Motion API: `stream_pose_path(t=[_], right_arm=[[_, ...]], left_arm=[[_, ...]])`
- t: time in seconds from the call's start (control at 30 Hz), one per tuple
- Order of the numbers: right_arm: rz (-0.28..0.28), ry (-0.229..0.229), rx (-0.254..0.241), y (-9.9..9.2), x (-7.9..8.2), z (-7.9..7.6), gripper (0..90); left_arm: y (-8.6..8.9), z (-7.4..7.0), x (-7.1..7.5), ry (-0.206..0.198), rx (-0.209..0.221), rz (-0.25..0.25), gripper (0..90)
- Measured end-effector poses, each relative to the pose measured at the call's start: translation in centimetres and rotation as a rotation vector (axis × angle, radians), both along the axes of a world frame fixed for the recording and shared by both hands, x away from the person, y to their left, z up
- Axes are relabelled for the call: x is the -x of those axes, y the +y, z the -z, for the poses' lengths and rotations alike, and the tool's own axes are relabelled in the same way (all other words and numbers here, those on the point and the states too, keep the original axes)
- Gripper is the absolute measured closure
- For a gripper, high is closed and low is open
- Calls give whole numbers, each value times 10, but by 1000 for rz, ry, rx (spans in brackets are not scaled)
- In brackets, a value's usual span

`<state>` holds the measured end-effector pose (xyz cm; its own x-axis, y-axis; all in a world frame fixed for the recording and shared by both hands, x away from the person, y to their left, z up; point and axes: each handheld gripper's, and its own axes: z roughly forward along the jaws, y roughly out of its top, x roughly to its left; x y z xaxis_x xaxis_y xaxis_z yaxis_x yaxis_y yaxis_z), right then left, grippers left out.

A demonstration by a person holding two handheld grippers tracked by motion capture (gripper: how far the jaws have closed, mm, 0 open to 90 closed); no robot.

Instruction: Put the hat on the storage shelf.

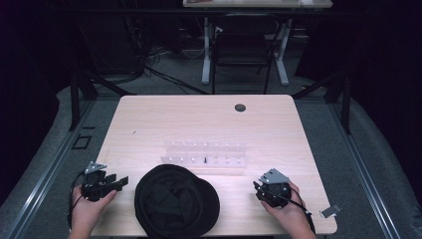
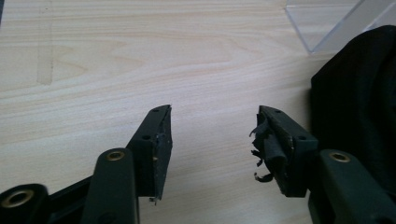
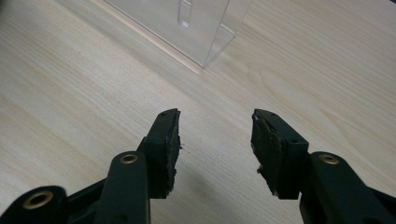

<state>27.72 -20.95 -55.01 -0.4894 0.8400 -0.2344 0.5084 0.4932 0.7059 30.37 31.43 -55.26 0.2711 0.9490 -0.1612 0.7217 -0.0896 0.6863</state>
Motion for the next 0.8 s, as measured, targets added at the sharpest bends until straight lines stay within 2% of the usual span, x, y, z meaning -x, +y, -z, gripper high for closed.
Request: stream_pose_path(t=[0.13, 0.17, 0.2, 0.23, 0.3, 0.33, 0.43, 0.47, 0.53, 0.57, 0.6, 0.7, 0.73, 0.77, 0.8], right_arm=[[-10, 15, -3, -1, 1, 1, 545], [-14, 23, -9, -2, 1, 2, 552], [-22, 37, -8, -3, 0, 2, 565], [-22, 37, -8, -3, 0, 2, 565], [-23, 47, -12, -4, 1, 0, 569], [-25, 43, -24, -4, 1, 0, 569], [-31, 49, -28, -5, 1, -1, 569], [-29, 43, -39, -5, 1, 0, 569], [-24, 49, -42, -6, 1, -1, 569], [-23, 51, -45, -7, 1, -2, 569], [-18, 49, -48, -8, 1, -3, 569], [-15, 47, -66, -10, 1, -3, 569], [-15, 47, -66, -10, 1, -3, 569], [-12, 47, -71, -11, 1, -4, 569], [-12, 49, -73, -11, 1, -4, 569]], left_arm=[[0, -2, 1, -15, -2, 0, 500], [0, -3, 1, 1, 8, 11, 512], [-1, -3, 0, 37, 53, 17, 537], [-1, -3, 0, 37, 53, 17, 546], [-5, -5, -1, 65, 88, 26, 546], [-9, -7, -2, 71, 72, 29, 547], [-13, -9, -3, 92, 59, 47, 555], [-17, -11, -3, 118, 44, 63, 558], [-18, -12, -3, 130, 43, 70, 558], [-20, -14, -4, 154, 53, 80, 558], [-20, -14, -4, 154, 53, 80, 558], [-20, -21, -6, 211, 64, 106, 558], [-20, -21, -6, 211, 64, 106, 558], [-21, -23, -6, 218, 70, 106, 562], [-20, -28, -7, 244, 90, 110, 564]])
